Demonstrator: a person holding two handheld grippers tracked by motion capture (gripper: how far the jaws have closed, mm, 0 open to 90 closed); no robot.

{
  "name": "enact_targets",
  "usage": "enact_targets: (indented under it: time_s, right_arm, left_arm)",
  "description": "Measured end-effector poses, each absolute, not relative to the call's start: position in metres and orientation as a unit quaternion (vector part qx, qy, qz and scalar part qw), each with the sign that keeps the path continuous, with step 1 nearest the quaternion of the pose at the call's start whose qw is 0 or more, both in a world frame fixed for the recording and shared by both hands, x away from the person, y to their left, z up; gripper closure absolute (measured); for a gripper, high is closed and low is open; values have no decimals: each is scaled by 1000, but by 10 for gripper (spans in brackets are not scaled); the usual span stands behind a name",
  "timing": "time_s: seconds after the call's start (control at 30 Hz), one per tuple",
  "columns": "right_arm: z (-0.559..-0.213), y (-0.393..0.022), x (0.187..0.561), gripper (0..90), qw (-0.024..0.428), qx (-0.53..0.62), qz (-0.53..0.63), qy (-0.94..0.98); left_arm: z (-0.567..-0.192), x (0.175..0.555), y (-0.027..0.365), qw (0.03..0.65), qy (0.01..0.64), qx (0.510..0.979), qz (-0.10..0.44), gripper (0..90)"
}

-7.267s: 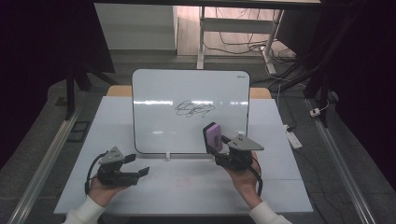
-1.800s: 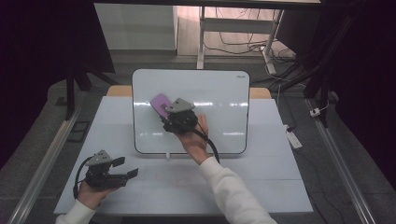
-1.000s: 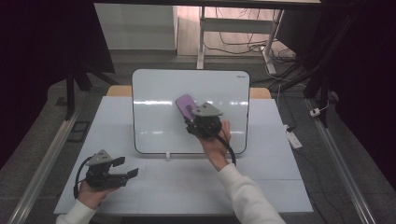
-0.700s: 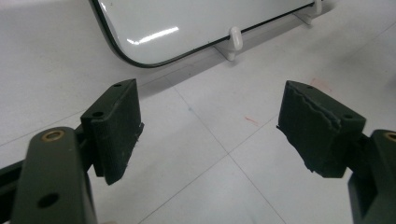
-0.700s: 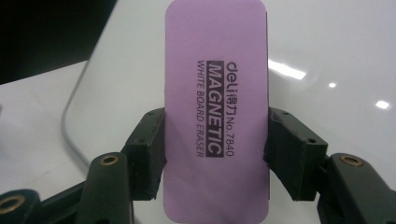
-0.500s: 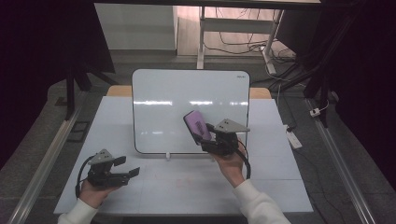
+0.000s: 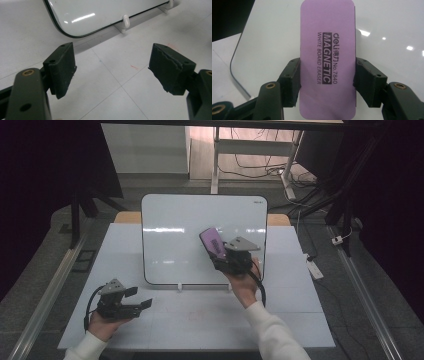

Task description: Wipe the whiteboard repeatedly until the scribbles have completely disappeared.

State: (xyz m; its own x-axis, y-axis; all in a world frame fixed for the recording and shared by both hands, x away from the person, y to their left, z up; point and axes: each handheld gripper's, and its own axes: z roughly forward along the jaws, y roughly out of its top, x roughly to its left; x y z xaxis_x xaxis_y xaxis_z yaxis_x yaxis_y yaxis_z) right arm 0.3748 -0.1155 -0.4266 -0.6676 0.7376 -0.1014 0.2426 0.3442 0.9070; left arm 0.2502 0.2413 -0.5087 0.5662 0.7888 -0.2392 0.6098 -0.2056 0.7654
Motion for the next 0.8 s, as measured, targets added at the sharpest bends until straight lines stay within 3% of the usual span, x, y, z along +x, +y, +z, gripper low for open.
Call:
enact_targets:
  time_s: [0.37, 0.53, 0.63, 0.8]
  right_arm:
    - [-439, -50, 384, 406, 249, 273, 474, 799]
    - [-431, -70, 387, 407, 276, 295, 466, 787]
    - [-428, -87, 392, 407, 257, 322, 485, 771]
    - [-446, -72, 380, 407, 248, 287, 476, 793]
  left_arm:
    - [-509, 248, 249, 445, 456, 764, 102, 221]
    - [-508, 248, 248, 444, 455, 765, 103, 221]
    - [-508, 248, 246, 443, 455, 766, 102, 220]
    - [-508, 248, 245, 440, 454, 767, 104, 220]
